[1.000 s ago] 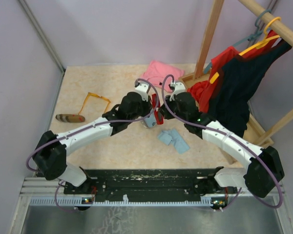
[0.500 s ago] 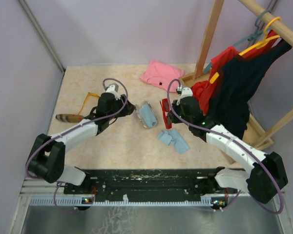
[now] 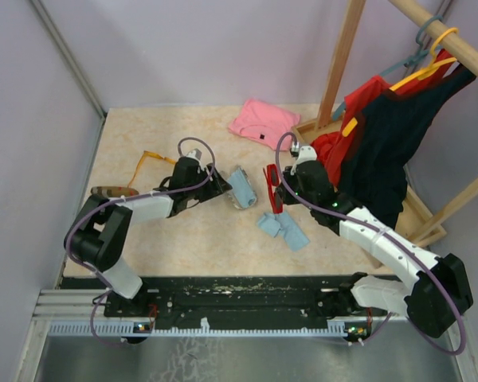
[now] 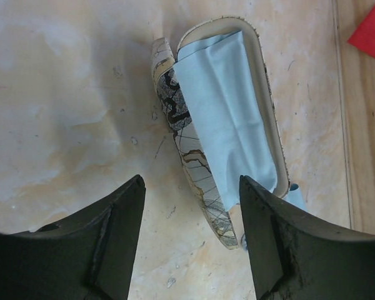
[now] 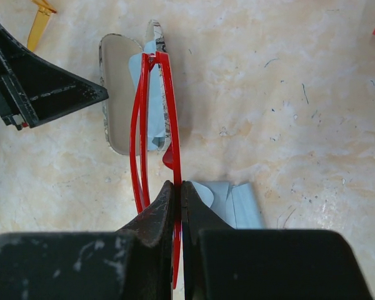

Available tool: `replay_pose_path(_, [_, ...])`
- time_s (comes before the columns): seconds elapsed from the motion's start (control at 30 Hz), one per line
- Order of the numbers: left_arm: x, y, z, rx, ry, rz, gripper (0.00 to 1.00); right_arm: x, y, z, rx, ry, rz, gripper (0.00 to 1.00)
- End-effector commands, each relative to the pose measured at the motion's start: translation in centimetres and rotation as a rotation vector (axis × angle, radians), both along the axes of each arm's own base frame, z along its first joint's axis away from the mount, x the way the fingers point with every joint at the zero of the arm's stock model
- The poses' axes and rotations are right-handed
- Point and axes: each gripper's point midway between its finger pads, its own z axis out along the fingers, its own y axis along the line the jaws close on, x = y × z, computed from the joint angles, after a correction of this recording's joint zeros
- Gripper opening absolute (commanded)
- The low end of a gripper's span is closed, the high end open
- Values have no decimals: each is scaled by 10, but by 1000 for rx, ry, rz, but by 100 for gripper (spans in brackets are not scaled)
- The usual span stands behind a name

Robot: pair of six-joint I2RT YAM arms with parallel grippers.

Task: Organize the sunglasses
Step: Adjust the sunglasses case at the center of the board.

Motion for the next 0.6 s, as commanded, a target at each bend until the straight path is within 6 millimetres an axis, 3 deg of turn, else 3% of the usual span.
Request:
replay_pose_path(0.0, [3, -17, -1, -99, 19, -20, 68, 5, -2, 20, 47, -63, -20, 0])
replay_pose_path(0.23, [9, -26, -13, -134, 39, -26, 67, 3, -4, 18, 45, -60, -24, 0])
replay_pose_path(0.57, [15, -28, -15, -115, 16, -37, 47, 1, -8, 15, 38, -57, -35, 0])
